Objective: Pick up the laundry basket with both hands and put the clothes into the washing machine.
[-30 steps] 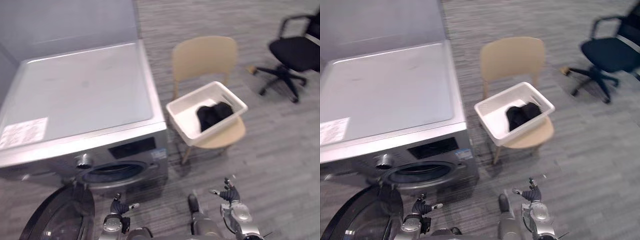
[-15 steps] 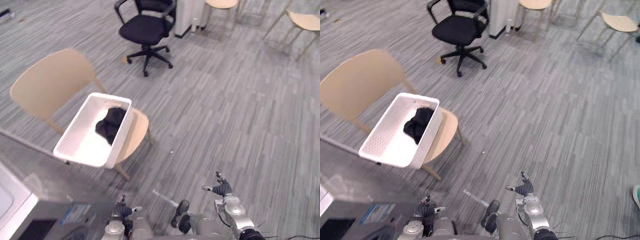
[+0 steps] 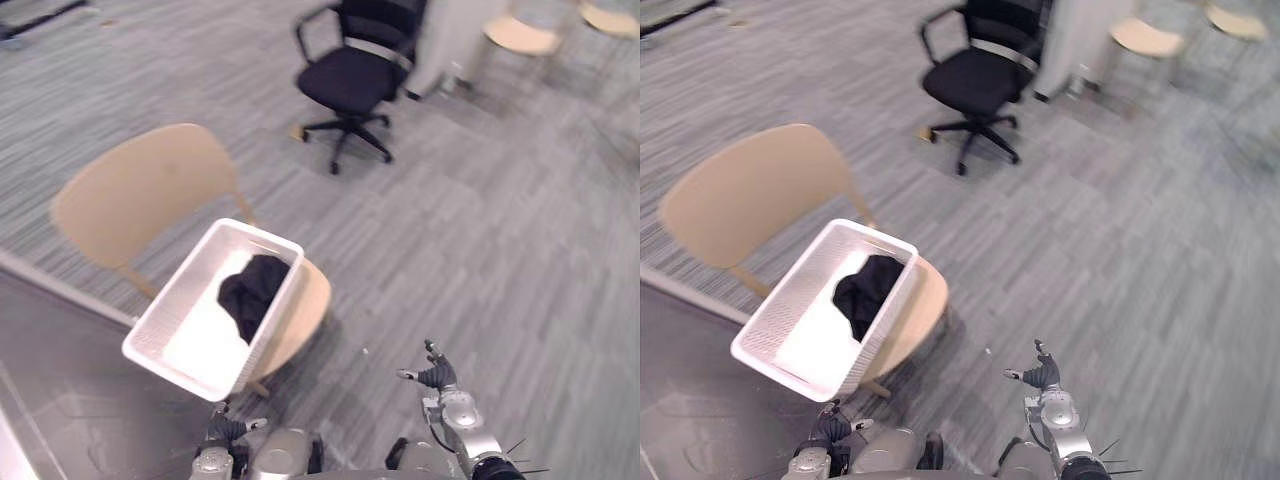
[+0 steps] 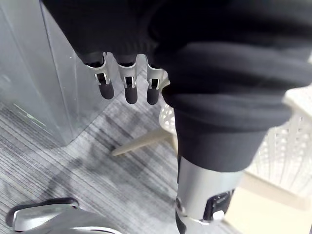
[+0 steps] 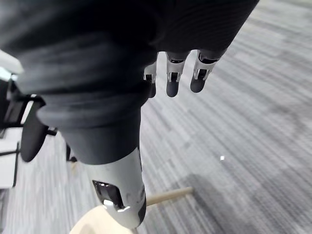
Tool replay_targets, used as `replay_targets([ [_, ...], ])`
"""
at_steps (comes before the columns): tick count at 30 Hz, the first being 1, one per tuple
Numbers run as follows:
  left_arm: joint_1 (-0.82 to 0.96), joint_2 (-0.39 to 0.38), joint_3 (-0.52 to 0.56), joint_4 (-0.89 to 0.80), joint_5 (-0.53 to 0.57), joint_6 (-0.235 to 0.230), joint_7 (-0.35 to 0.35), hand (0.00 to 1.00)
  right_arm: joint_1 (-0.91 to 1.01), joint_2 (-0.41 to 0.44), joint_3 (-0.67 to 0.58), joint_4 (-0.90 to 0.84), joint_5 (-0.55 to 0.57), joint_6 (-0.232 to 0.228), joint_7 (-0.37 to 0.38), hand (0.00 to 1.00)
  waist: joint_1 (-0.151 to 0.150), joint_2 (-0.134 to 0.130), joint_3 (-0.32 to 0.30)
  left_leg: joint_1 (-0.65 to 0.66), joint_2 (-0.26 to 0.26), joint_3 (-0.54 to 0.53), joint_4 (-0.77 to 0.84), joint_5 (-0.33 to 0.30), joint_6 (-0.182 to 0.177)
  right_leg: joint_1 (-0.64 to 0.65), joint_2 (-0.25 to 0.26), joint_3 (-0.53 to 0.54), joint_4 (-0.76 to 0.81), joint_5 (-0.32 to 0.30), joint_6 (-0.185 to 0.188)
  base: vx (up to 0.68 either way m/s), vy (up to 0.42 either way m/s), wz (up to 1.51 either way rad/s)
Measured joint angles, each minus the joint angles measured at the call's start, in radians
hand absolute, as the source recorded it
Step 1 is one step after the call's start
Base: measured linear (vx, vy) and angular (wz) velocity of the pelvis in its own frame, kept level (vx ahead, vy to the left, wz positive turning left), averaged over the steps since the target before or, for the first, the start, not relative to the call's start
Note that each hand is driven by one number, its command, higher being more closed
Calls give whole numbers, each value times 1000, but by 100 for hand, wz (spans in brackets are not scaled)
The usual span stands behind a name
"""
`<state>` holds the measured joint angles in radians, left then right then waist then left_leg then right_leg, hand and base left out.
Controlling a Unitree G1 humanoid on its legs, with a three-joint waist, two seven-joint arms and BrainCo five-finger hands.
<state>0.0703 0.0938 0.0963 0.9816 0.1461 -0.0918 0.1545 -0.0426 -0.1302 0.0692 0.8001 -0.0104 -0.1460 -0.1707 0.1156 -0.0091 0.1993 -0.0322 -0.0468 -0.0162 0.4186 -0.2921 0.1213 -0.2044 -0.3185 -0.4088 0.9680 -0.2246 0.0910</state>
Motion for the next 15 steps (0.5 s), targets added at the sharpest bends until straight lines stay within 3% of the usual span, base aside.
replay_targets([
  [1,-1,2,-7,0,-8,0,0,0,-8,-1,-3,-4,1,-4,1,0,-3,10,3,10,1,-71,-4,0,0,-22,38,16,-81,-22,-29,609,-168,205],
  [2,-9,1,-7,0,-19,0,1,0,-13,-6,-4,-6,3,-4,1,0,-4,6,2,20,5,-146,-13,0,-1,-59,96,95,-194,-47,-31,423,-145,146],
  [3,-10,0,-7,0,-20,0,1,0,-15,-7,-5,-11,3,-4,2,0,-4,6,1,22,6,-168,-17,0,-1,-75,115,132,-219,-51,-33,407,-231,156],
  [4,-17,-5,-9,0,-21,0,1,0,-18,-13,-24,-54,6,-5,1,0,-16,19,6,23,22,-267,-20,0,-2,-147,212,330,-339,-45,-21,302,-267,135],
  [5,-22,-7,-11,2,-21,0,1,0,-14,-19,-27,-71,9,-5,1,0,-28,23,8,23,29,-304,-14,0,-8,-157,251,413,-402,-30,2,469,-423,217],
  [6,-27,-5,-17,5,-22,1,2,0,6,-24,-40,-96,10,-5,0,0,-48,23,8,17,27,-367,14,-10,-55,-148,283,562,-548,32,58,527,-499,231],
  [7,-27,-3,-13,8,-26,2,4,0,46,-22,-56,-117,12,-5,-1,0,-48,5,4,20,17,-402,58,-60,-159,-105,247,619,-735,262,59,518,-517,236],
  [8,-37,-32,-5,16,-29,1,7,0,46,-41,-65,-106,12,2,-1,0,-40,56,9,1,56,-436,90,-82,-203,-90,272,543,-698,253,54,419,-412,179],
  [9,-37,-44,-7,12,-29,-5,4,0,46,-50,-67,-110,13,4,-3,0,-39,75,-5,-23,67,-440,90,-71,-233,-89,266,506,-693,242,38,256,-279,148],
  [11,-42,-102,-7,3,-28,-9,1,0,40,-53,-71,-170,13,-2,-3,0,-47,71,-14,-70,92,-404,14,14,-299,-72,227,370,-672,196,-3,204,-311,174],
  [13,-51,-102,-8,-13,-30,-13,3,0,37,-48,-85,-220,12,-4,-5,0,-48,69,-15,-87,120,-297,-8,77,-284,-27,201,273,-682,178,-16,149,-286,169],
  [15,-48,-91,-17,-23,-30,-15,7,0,41,-36,-109,-251,11,-7,-8,0,-43,46,-17,-94,148,-153,-38,132,-260,33,175,197,-722,176,-15,84,-149,142],
])
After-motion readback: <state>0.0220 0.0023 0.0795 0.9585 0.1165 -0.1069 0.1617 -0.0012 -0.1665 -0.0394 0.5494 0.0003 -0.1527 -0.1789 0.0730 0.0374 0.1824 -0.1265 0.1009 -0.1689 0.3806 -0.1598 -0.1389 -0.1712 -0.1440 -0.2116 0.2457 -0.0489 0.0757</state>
